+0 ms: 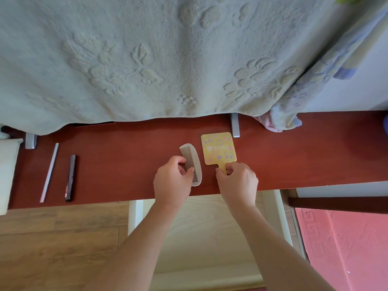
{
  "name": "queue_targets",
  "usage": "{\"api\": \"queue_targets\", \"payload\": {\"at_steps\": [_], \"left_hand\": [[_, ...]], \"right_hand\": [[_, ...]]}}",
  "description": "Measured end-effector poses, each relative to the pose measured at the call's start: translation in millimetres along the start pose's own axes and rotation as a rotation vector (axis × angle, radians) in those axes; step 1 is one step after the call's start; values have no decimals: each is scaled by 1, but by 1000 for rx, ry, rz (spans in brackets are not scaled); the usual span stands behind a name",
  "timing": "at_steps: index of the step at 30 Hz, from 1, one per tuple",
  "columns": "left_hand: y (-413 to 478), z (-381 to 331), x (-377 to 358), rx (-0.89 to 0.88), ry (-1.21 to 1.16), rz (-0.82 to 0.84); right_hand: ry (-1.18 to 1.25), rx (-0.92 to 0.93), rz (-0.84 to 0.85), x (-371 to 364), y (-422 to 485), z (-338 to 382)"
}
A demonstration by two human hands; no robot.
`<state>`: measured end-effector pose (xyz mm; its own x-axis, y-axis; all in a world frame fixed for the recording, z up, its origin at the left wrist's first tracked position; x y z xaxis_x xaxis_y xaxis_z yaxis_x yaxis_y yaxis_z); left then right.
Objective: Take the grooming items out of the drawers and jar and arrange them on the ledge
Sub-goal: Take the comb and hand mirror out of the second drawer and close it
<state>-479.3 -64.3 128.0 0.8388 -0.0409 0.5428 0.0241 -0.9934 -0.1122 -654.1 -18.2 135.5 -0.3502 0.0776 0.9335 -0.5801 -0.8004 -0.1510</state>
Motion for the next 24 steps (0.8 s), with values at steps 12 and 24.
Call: {"api": "queue_targets", "payload": {"at_steps": [12, 24], "left_hand": [[1, 5, -1, -67, 2, 7], [-1, 2, 2, -69, -7, 21]], "right_hand": [[21, 44, -24, -1, 0, -4], [152, 64, 16, 2, 0, -11]]}}
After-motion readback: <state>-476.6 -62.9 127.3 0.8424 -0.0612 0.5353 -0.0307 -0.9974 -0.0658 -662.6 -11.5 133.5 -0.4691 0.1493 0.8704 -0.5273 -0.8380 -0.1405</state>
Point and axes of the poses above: each hand's wrist, its own y-axis towards the middle knuckle, its own x-axis out of the back of the hand, z = x × y, the point moved 4 cm from there along y, towards the middle knuckle, and after that the axes turned 12 degrees about -y, right-handed, at the moved point
